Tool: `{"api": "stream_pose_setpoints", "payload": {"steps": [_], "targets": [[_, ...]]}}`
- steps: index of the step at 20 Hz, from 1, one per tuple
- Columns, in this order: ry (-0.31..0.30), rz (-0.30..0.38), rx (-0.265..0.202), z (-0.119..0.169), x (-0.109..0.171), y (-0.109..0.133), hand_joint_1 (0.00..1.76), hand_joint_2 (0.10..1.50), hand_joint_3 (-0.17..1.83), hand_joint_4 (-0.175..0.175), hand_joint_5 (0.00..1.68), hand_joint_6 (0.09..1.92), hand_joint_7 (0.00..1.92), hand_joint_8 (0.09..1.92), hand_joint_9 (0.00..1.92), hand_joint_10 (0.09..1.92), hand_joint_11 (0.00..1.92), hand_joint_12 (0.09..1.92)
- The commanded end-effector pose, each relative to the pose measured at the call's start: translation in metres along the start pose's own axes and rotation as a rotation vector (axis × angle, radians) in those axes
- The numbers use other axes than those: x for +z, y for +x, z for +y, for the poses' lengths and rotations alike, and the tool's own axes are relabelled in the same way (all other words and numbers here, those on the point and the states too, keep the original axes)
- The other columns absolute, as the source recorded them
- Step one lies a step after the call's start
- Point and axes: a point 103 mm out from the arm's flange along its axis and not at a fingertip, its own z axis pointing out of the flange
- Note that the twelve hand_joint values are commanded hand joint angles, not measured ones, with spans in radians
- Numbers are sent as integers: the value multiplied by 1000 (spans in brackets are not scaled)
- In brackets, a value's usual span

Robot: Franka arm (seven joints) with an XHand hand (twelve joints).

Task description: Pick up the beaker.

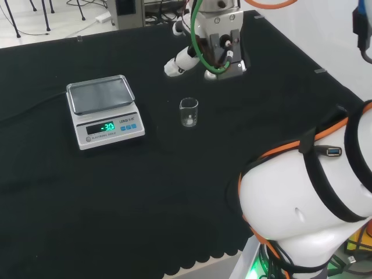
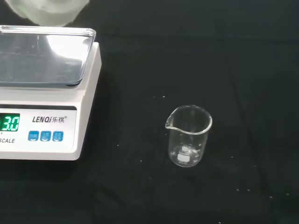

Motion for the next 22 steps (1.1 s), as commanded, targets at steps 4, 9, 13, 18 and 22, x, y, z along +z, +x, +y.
{"api": "stream_pose_setpoints", "payload": {"steps": [4,9,13,18,22], "targets": [[-8,112,-17,28,33,-5,764,754,471,-58,372,285,276,692,381,801,0,1446],[11,110,-31,40,50,-13,767,752,472,-59,373,288,275,692,379,802,0,1442],[32,87,-42,49,59,-12,768,750,472,-59,373,290,275,693,378,803,0,1439],[42,67,-41,57,67,-9,769,750,473,-59,374,292,274,693,378,805,0,1436],[53,63,-43,65,76,-7,770,749,474,-59,374,294,274,694,377,805,0,1433]]}}
